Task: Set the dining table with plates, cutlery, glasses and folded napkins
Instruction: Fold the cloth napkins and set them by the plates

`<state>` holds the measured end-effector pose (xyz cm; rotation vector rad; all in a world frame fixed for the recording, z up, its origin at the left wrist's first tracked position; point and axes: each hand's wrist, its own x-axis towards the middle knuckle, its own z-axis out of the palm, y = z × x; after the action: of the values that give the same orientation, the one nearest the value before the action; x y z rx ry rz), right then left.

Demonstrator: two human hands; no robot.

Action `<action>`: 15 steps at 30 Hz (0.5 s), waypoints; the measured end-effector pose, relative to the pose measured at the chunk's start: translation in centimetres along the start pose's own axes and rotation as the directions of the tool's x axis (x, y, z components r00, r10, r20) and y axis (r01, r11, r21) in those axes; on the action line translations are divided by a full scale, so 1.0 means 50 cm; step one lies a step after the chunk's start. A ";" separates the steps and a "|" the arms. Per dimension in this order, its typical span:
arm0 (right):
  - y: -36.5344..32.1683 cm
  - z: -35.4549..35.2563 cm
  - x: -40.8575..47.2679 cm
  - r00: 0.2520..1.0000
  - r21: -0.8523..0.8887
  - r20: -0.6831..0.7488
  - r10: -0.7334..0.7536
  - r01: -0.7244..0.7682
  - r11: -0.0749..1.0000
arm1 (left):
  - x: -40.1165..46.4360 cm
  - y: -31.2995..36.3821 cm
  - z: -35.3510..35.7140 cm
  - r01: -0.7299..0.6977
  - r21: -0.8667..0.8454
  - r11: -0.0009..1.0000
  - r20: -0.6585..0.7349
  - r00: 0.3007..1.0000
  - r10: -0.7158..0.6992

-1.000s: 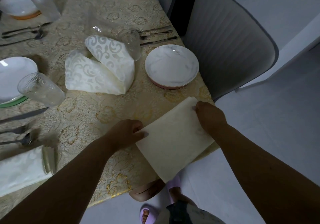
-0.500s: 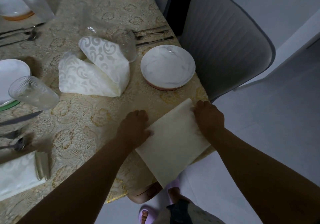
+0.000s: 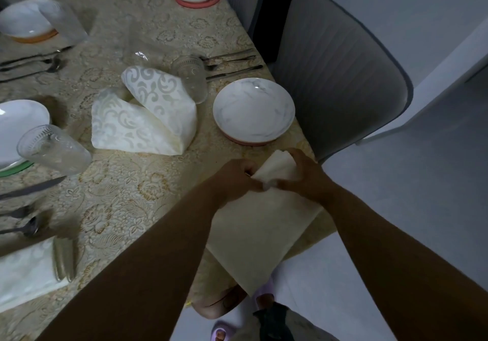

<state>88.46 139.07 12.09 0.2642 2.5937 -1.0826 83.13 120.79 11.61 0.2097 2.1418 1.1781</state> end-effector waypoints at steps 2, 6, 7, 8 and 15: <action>-0.042 -0.033 0.003 0.968 0.078 0.241 0.066 -0.087 0.993 | -0.032 -0.001 -0.030 -0.032 -0.074 0.997 0.005 0.999 0.032; -0.074 -0.057 0.030 0.927 -0.072 0.370 0.067 -0.043 0.996 | -0.090 -0.003 -0.090 -0.043 -0.188 0.981 -0.036 0.999 0.037; -0.079 -0.055 0.035 0.936 -0.073 0.350 0.047 -0.022 0.997 | -0.103 -0.006 -0.107 -0.047 -0.197 0.979 -0.064 0.997 0.035; -0.087 -0.053 0.038 0.949 -0.041 0.316 0.010 0.003 0.999 | -0.117 -0.008 -0.126 -0.050 -0.208 0.977 -0.095 0.995 0.030; -0.217 -0.012 0.034 0.952 0.268 -0.086 -0.295 0.307 0.913 | -0.198 -0.011 -0.242 -0.191 -0.272 0.943 -0.455 0.889 0.049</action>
<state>83.64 132.02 19.00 -0.0570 2.5708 -1.5709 83.14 107.81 20.33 -0.0782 2.3039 1.7561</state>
